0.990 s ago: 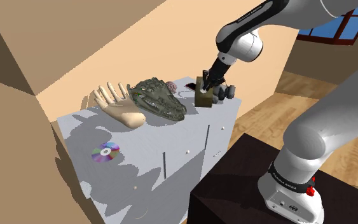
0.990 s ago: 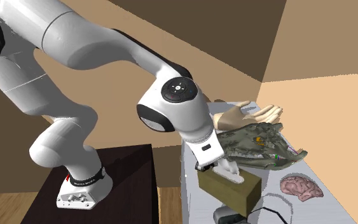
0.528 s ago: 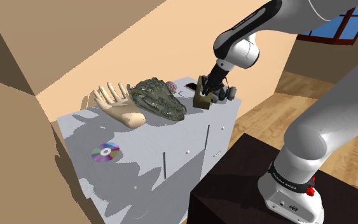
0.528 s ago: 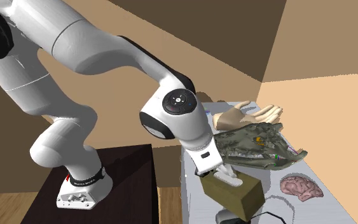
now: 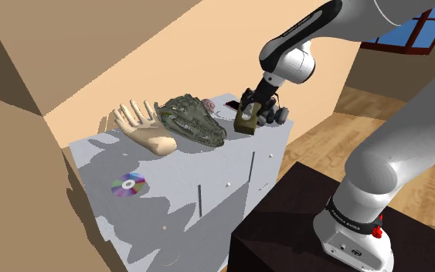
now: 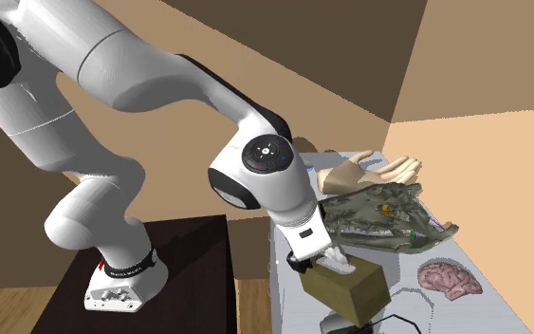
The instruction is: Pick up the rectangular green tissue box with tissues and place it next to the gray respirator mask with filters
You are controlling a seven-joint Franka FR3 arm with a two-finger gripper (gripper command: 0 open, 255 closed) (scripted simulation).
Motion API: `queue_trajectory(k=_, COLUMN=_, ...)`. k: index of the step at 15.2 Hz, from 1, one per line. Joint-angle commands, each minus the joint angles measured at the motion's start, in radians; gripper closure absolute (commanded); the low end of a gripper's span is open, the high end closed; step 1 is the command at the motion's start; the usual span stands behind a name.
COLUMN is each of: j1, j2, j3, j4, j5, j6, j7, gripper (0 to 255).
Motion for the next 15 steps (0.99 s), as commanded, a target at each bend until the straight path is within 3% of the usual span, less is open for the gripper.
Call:
queue_trajectory(k=1, j1=0.000, j2=0.000, j3=0.000, j4=0.000, j5=0.000, j6=0.000, j7=0.000, gripper=0)
queue_trajectory(k=3, j1=0.000, j2=0.000, j3=0.000, j4=0.000, j5=0.000, j6=0.001, j7=0.000, gripper=0)
queue_trajectory(k=7, j1=-0.051, j2=-0.118, j3=-0.002, j4=0.014, j5=-0.091, j6=-0.131, j7=0.060, gripper=0)
queue_trajectory(k=15, j1=-0.051, j2=-0.118, j3=-0.002, j4=0.014, j5=-0.091, j6=-0.131, j7=0.060, gripper=0)
